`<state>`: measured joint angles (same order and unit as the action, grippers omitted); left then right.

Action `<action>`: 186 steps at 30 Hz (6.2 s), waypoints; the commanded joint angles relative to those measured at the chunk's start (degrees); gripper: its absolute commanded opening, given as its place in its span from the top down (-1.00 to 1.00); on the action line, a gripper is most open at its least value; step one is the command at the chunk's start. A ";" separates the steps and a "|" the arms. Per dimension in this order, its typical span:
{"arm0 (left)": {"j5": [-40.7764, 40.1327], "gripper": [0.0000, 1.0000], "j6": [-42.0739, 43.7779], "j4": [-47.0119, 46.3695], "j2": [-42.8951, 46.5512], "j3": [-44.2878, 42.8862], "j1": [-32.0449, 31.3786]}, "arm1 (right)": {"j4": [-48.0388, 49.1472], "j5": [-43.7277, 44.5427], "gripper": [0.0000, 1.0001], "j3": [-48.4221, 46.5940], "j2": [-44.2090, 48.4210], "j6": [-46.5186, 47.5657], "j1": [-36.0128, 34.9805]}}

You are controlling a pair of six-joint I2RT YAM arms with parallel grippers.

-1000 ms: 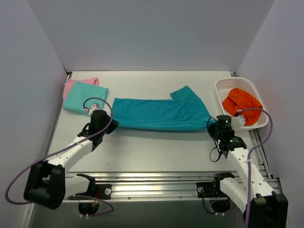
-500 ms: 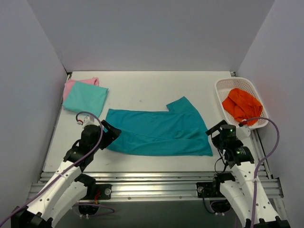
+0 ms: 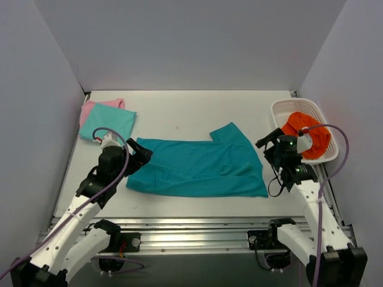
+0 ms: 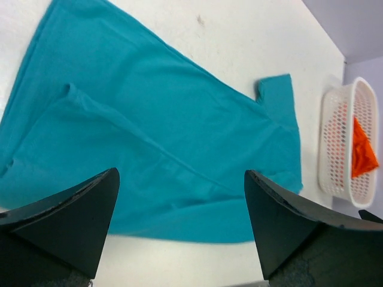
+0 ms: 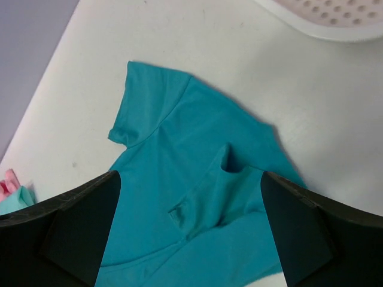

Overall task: Fold and stack the t-shirts
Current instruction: Fold the flattened tshirt in 1/3 of the way, then grap the side of the flattened tshirt furthest away from the robot with both arms, then fold the other side of the tshirt into a rectangle

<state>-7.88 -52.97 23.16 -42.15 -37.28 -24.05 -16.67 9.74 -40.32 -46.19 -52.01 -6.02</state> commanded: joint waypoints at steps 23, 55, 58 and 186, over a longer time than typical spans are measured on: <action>9.81 -0.92 10.43 -37.04 -58.39 -20.29 19.75 | 29.67 -4.64 -0.99 -29.98 -64.18 6.39 0.84; 13.59 -0.97 9.64 -40.47 -56.99 -18.71 20.71 | 33.54 -5.96 -0.86 -30.00 -73.86 8.85 -7.86; 13.42 -0.97 9.82 -40.47 -56.29 -18.18 20.80 | 33.45 -5.70 -0.73 -29.91 -73.95 9.20 -8.04; -8.56 -0.88 3.39 -2.41 12.53 9.07 6.56 | 2.77 14.08 -1.00 10.70 8.51 -3.10 -23.86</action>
<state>-14.24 -50.37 19.11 -29.91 -24.18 -17.19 -14.28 20.40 -25.91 -35.92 -54.50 -29.36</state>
